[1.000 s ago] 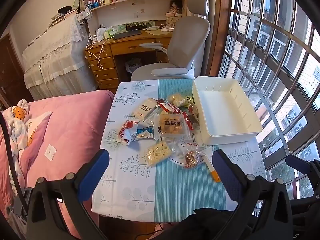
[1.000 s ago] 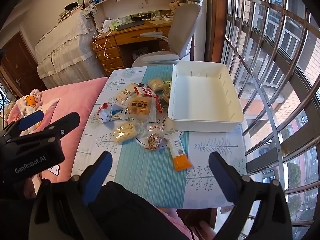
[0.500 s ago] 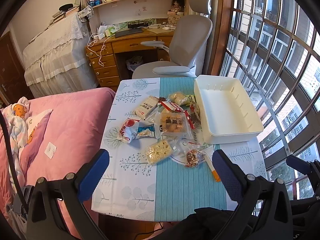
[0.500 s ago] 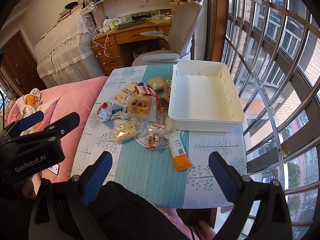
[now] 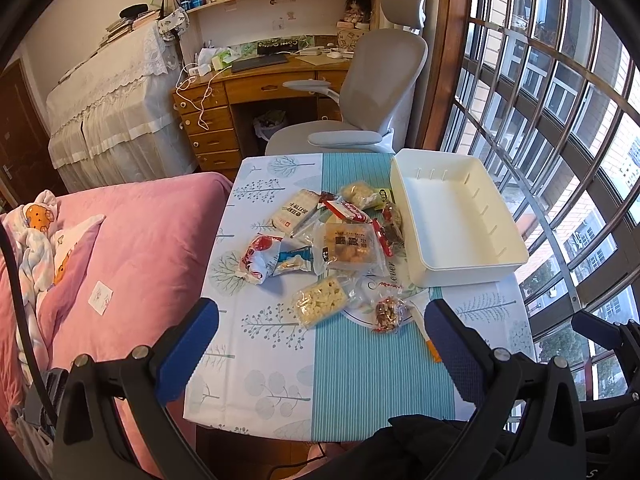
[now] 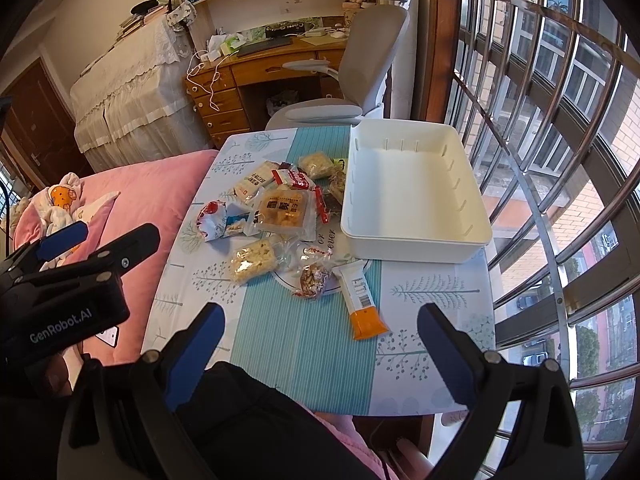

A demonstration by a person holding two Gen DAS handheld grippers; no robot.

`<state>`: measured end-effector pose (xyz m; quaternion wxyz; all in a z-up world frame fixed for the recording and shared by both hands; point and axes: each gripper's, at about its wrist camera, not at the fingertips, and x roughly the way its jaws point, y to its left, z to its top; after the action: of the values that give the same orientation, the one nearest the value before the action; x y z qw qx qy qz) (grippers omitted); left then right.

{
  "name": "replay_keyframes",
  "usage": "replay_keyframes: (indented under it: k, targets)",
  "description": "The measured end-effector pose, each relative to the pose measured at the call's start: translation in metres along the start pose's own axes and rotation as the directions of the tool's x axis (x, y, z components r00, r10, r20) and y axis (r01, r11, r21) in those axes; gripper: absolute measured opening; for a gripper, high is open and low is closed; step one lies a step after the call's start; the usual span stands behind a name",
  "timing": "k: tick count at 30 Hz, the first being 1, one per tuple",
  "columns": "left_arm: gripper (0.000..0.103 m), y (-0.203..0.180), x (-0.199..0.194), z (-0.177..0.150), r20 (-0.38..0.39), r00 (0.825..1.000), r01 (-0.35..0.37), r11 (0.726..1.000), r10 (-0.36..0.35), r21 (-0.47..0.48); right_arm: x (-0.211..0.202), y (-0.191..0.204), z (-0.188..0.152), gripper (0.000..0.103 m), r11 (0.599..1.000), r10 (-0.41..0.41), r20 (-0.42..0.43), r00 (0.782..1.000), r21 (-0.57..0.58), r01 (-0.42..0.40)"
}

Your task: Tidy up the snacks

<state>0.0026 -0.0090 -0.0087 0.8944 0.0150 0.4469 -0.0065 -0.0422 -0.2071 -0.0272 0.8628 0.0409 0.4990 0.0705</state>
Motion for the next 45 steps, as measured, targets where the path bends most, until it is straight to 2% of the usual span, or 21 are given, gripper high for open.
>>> replay_keyframes:
  k: [5, 8, 19, 29, 35, 41, 45]
  targets:
    - [0.103, 0.001, 0.002, -0.001, -0.003, 1.000, 0.003, 1.000, -0.003, -0.003, -0.001, -0.002, 0.001, 0.098, 1.000, -0.008, 0.002, 1.000, -0.002, 0.008]
    - [0.103, 0.003, 0.001, -0.002, -0.005, 1.000, 0.008, 1.000, -0.008, 0.000, 0.002, 0.011, -0.003, 0.098, 1.000, -0.015, 0.003, 1.000, -0.014, 0.015]
    - [0.103, 0.013, 0.015, -0.005, -0.078, 0.996, 0.042, 0.999, -0.041, 0.013, 0.004, 0.020, -0.003, 0.098, 0.999, -0.024, -0.012, 1.000, -0.024, 0.024]
    - [0.103, 0.027, 0.039, 0.003, -0.152, 0.988, 0.040, 0.999, -0.038, 0.011, 0.016, 0.013, -0.002, 0.098, 0.999, -0.047, -0.015, 0.999, 0.022, 0.048]
    - [0.102, 0.029, 0.073, 0.003, -0.256, 0.964, 0.088, 0.995, -0.072, 0.051, 0.032, 0.000, -0.001, 0.098, 0.995, -0.066, -0.022, 0.998, 0.070, 0.067]
    - [0.102, 0.027, 0.116, 0.001, -0.355, 0.935, 0.076, 0.990, -0.031, 0.115, 0.055, -0.012, -0.002, 0.098, 0.994, -0.069, -0.027, 0.997, 0.087, 0.071]
    - [0.102, 0.023, 0.150, -0.003, -0.407, 0.913, 0.048, 0.984, 0.026, 0.170, 0.074, -0.020, -0.007, 0.098, 0.994, -0.071, -0.028, 0.997, 0.081, 0.073]
